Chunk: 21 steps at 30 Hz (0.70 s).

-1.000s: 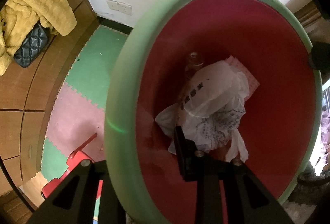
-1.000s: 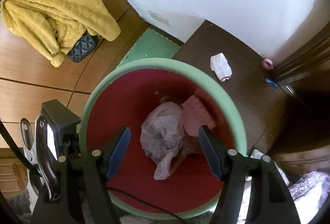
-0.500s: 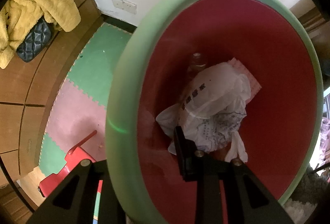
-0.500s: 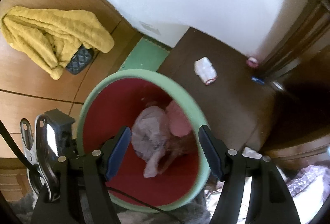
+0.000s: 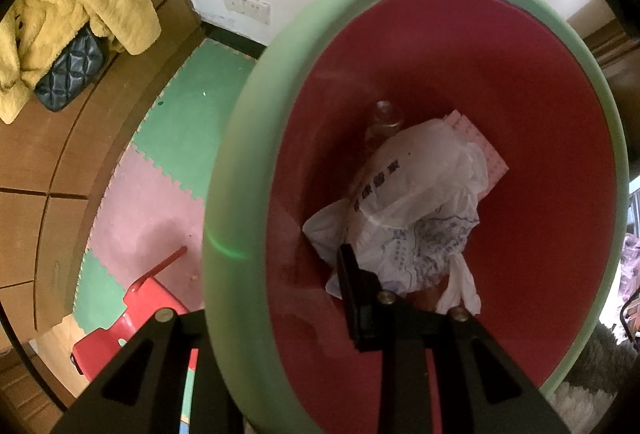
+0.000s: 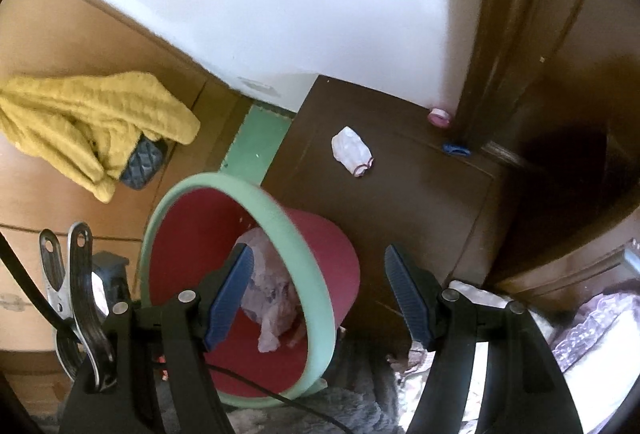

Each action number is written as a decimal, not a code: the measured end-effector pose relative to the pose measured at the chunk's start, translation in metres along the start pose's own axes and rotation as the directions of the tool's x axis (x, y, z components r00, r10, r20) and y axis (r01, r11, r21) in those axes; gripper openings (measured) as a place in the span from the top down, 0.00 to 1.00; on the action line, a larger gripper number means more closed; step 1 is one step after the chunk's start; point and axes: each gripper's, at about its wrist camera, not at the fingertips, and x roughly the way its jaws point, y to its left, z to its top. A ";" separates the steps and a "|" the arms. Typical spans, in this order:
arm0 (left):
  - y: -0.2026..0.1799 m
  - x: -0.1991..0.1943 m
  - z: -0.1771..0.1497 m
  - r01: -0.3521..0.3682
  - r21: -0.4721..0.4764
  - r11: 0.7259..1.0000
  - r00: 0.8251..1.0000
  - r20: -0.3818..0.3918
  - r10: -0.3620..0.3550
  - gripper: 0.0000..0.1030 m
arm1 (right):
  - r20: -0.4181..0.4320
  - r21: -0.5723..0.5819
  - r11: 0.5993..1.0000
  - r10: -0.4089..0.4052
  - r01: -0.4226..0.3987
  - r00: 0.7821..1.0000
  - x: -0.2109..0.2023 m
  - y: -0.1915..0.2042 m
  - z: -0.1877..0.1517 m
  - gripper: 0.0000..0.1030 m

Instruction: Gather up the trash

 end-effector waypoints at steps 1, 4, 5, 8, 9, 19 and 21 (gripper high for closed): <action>0.000 0.000 0.000 0.001 -0.002 1.000 1.000 -0.001 -0.001 0.75 | 0.002 0.016 1.000 0.005 -0.005 1.000 -0.001 -0.005 0.001 0.32; 0.001 0.001 0.000 0.003 -0.010 1.000 1.000 -0.007 -0.003 0.75 | 0.010 0.041 0.999 0.002 -0.002 1.000 -0.003 -0.015 0.002 0.32; 0.001 0.001 0.000 0.003 -0.011 1.000 1.000 -0.008 -0.003 0.75 | 0.008 0.047 0.999 -0.001 0.001 1.000 -0.002 -0.018 0.002 0.32; 0.001 0.002 0.000 0.000 -0.016 1.000 1.000 -0.011 0.000 0.75 | -0.006 0.060 0.998 -0.014 0.014 1.000 0.001 -0.025 0.002 0.32; 0.001 0.002 0.000 0.000 -0.018 1.000 1.000 -0.013 0.000 0.75 | -0.011 0.063 0.998 -0.020 0.021 1.000 0.003 -0.026 0.002 0.32; 0.002 0.004 0.002 -0.008 -0.028 1.000 1.000 -0.022 0.007 0.75 | -0.040 0.070 0.997 -0.019 0.022 0.999 0.018 -0.029 0.007 0.32; 0.003 0.004 0.003 -0.008 -0.032 0.999 1.000 -0.022 0.007 0.75 | -0.045 0.071 0.997 -0.024 0.027 0.999 0.020 -0.030 0.008 0.32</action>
